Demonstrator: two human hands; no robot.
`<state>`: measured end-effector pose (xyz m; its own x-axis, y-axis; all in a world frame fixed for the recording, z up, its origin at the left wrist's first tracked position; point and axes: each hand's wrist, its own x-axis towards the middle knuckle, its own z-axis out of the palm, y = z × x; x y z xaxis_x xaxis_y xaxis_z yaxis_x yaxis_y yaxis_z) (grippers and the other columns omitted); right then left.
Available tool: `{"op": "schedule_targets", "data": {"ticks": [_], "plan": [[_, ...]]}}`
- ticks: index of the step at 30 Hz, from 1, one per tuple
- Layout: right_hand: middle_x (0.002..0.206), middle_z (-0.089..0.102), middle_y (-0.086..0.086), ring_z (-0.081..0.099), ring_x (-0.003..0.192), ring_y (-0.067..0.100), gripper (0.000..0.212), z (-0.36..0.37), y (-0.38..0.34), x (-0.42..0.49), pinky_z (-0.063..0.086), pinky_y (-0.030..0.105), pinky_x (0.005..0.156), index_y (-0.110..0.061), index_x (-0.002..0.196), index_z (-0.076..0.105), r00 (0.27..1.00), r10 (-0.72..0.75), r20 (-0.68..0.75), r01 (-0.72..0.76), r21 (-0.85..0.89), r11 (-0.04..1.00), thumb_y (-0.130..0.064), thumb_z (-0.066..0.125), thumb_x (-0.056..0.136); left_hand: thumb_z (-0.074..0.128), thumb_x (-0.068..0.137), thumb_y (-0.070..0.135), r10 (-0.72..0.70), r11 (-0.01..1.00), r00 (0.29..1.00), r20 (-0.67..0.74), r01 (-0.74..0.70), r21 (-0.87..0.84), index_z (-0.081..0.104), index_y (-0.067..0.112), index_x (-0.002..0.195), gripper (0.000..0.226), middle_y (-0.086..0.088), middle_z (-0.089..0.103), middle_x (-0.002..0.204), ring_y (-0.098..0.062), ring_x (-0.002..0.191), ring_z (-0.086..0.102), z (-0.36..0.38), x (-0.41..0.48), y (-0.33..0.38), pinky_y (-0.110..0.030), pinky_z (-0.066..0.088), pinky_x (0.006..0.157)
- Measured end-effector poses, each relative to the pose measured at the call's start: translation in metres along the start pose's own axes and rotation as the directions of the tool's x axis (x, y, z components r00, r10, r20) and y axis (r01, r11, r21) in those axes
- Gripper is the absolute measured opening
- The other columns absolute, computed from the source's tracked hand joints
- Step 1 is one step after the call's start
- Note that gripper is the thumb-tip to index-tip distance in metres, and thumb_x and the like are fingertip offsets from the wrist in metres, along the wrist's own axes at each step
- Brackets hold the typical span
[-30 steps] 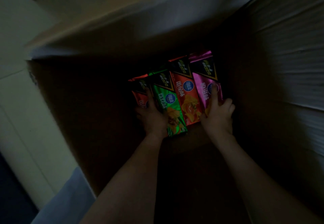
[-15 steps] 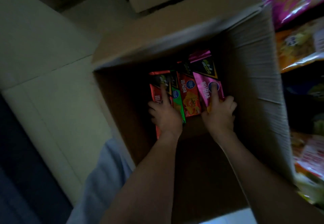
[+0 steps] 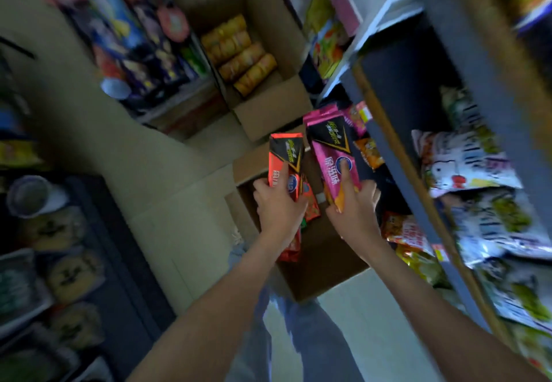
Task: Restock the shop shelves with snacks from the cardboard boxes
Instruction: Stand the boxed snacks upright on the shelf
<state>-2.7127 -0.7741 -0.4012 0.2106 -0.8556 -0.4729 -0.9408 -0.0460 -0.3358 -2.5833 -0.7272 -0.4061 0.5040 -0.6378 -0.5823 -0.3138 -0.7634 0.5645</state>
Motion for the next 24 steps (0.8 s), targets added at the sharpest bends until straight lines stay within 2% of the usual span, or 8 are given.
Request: {"op": "schedule_targets", "data": {"ticks": [5, 7, 9, 11, 14, 17, 21, 24], "plan": [[0.128, 0.028, 0.017, 0.027, 0.115, 0.03, 0.093, -0.076, -0.056, -0.044, 0.025, 0.024, 0.085, -0.028, 0.155, 0.005, 0.992, -0.03, -0.123, 0.045, 0.119, 0.992, -0.022, 0.068, 0.086, 0.068, 0.082, 0.031, 0.166, 0.986, 0.982, -0.093, -0.165, 0.013, 0.03, 0.038, 0.149, 0.078, -0.009, 0.031, 0.124, -0.029, 0.12, 0.036, -0.078, -0.028, 0.059, -0.032, 0.034, 0.103], [0.126, 0.029, 0.018, 0.028, 0.118, 0.034, 0.101, -0.1, -0.074, -0.058, 0.031, 0.034, 0.101, -0.029, 0.154, 0.001, 0.98, 0.005, -0.198, 0.036, 0.202, 0.979, -0.02, 0.07, 0.081, 0.068, 0.082, 0.032, 0.256, 0.966, 0.962, -0.097, -0.258, -0.008, 0.03, 0.036, 0.149, 0.078, -0.009, 0.03, 0.125, -0.026, 0.12, 0.034, -0.104, -0.037, 0.085, -0.025, 0.029, 0.103], [0.125, 0.031, 0.02, 0.03, 0.119, 0.035, 0.107, -0.124, -0.092, -0.07, 0.032, 0.047, 0.106, -0.025, 0.154, -0.004, 0.967, 0.054, -0.249, 0.02, 0.287, 0.958, -0.021, 0.072, 0.079, 0.068, 0.084, 0.032, 0.34, 0.939, 0.937, -0.078, -0.343, -0.029, 0.028, 0.036, 0.15, 0.077, -0.008, 0.028, 0.127, -0.024, 0.121, 0.032, -0.13, -0.05, 0.109, -0.018, 0.025, 0.098], [0.135, 0.028, 0.018, 0.028, 0.128, 0.033, 0.11, -0.152, -0.11, -0.081, 0.032, 0.048, 0.108, -0.022, 0.154, -0.006, 0.954, 0.143, -0.264, -0.013, 0.439, 0.898, -0.024, 0.075, 0.079, 0.067, 0.085, 0.032, 0.438, 0.897, 0.897, -0.064, -0.441, -0.028, 0.026, 0.036, 0.15, 0.077, -0.006, 0.027, 0.126, -0.022, 0.121, 0.032, -0.154, -0.064, 0.133, -0.017, 0.025, 0.096], [0.141, 0.025, 0.01, 0.03, 0.132, 0.028, 0.105, -0.193, -0.129, -0.098, 0.036, 0.038, 0.099, -0.02, 0.153, 0.004, 0.942, 0.21, -0.263, -0.04, 0.533, 0.845, -0.024, 0.077, 0.077, 0.066, 0.085, 0.033, 0.567, 0.822, 0.821, -0.068, -0.569, -0.017, 0.026, 0.036, 0.15, 0.076, -0.004, 0.027, 0.123, -0.02, 0.119, 0.033, -0.183, -0.083, 0.164, -0.015, 0.026, 0.094], [0.125, 0.031, 0.0, 0.035, 0.128, 0.024, 0.09, -0.225, -0.137, -0.116, 0.039, 0.038, 0.099, -0.017, 0.144, 0.024, 0.901, 0.224, -0.372, 0.028, 0.564, 0.825, -0.02, 0.078, 0.073, 0.067, 0.086, 0.03, 0.645, 0.761, 0.762, -0.059, -0.648, -0.031, 0.027, 0.034, 0.15, 0.075, -0.006, 0.028, 0.126, -0.017, 0.119, 0.033, -0.203, -0.104, 0.192, -0.008, 0.022, 0.09], [0.122, 0.033, -0.004, 0.04, 0.123, 0.016, 0.083, -0.259, -0.135, -0.138, 0.043, 0.037, 0.098, -0.014, 0.139, 0.028, 0.855, 0.213, -0.473, 0.15, 0.619, 0.771, -0.017, 0.079, 0.073, 0.068, 0.085, 0.028, 0.724, 0.686, 0.688, -0.052, -0.726, -0.047, 0.026, 0.034, 0.15, 0.077, -0.005, 0.028, 0.127, -0.017, 0.121, 0.032, -0.215, -0.133, 0.226, -0.012, 0.021, 0.094], [0.123, 0.041, -0.003, 0.046, 0.119, 0.014, 0.083, -0.281, -0.128, -0.16, 0.047, 0.024, 0.086, -0.016, 0.139, 0.029, 0.827, 0.223, -0.516, 0.209, 0.651, 0.729, -0.02, 0.08, 0.074, 0.069, 0.083, 0.032, 0.775, 0.627, 0.629, -0.061, -0.778, -0.042, 0.026, 0.037, 0.149, 0.079, -0.003, 0.028, 0.126, -0.021, 0.122, 0.037, -0.218, -0.153, 0.249, -0.023, 0.033, 0.103]]}}
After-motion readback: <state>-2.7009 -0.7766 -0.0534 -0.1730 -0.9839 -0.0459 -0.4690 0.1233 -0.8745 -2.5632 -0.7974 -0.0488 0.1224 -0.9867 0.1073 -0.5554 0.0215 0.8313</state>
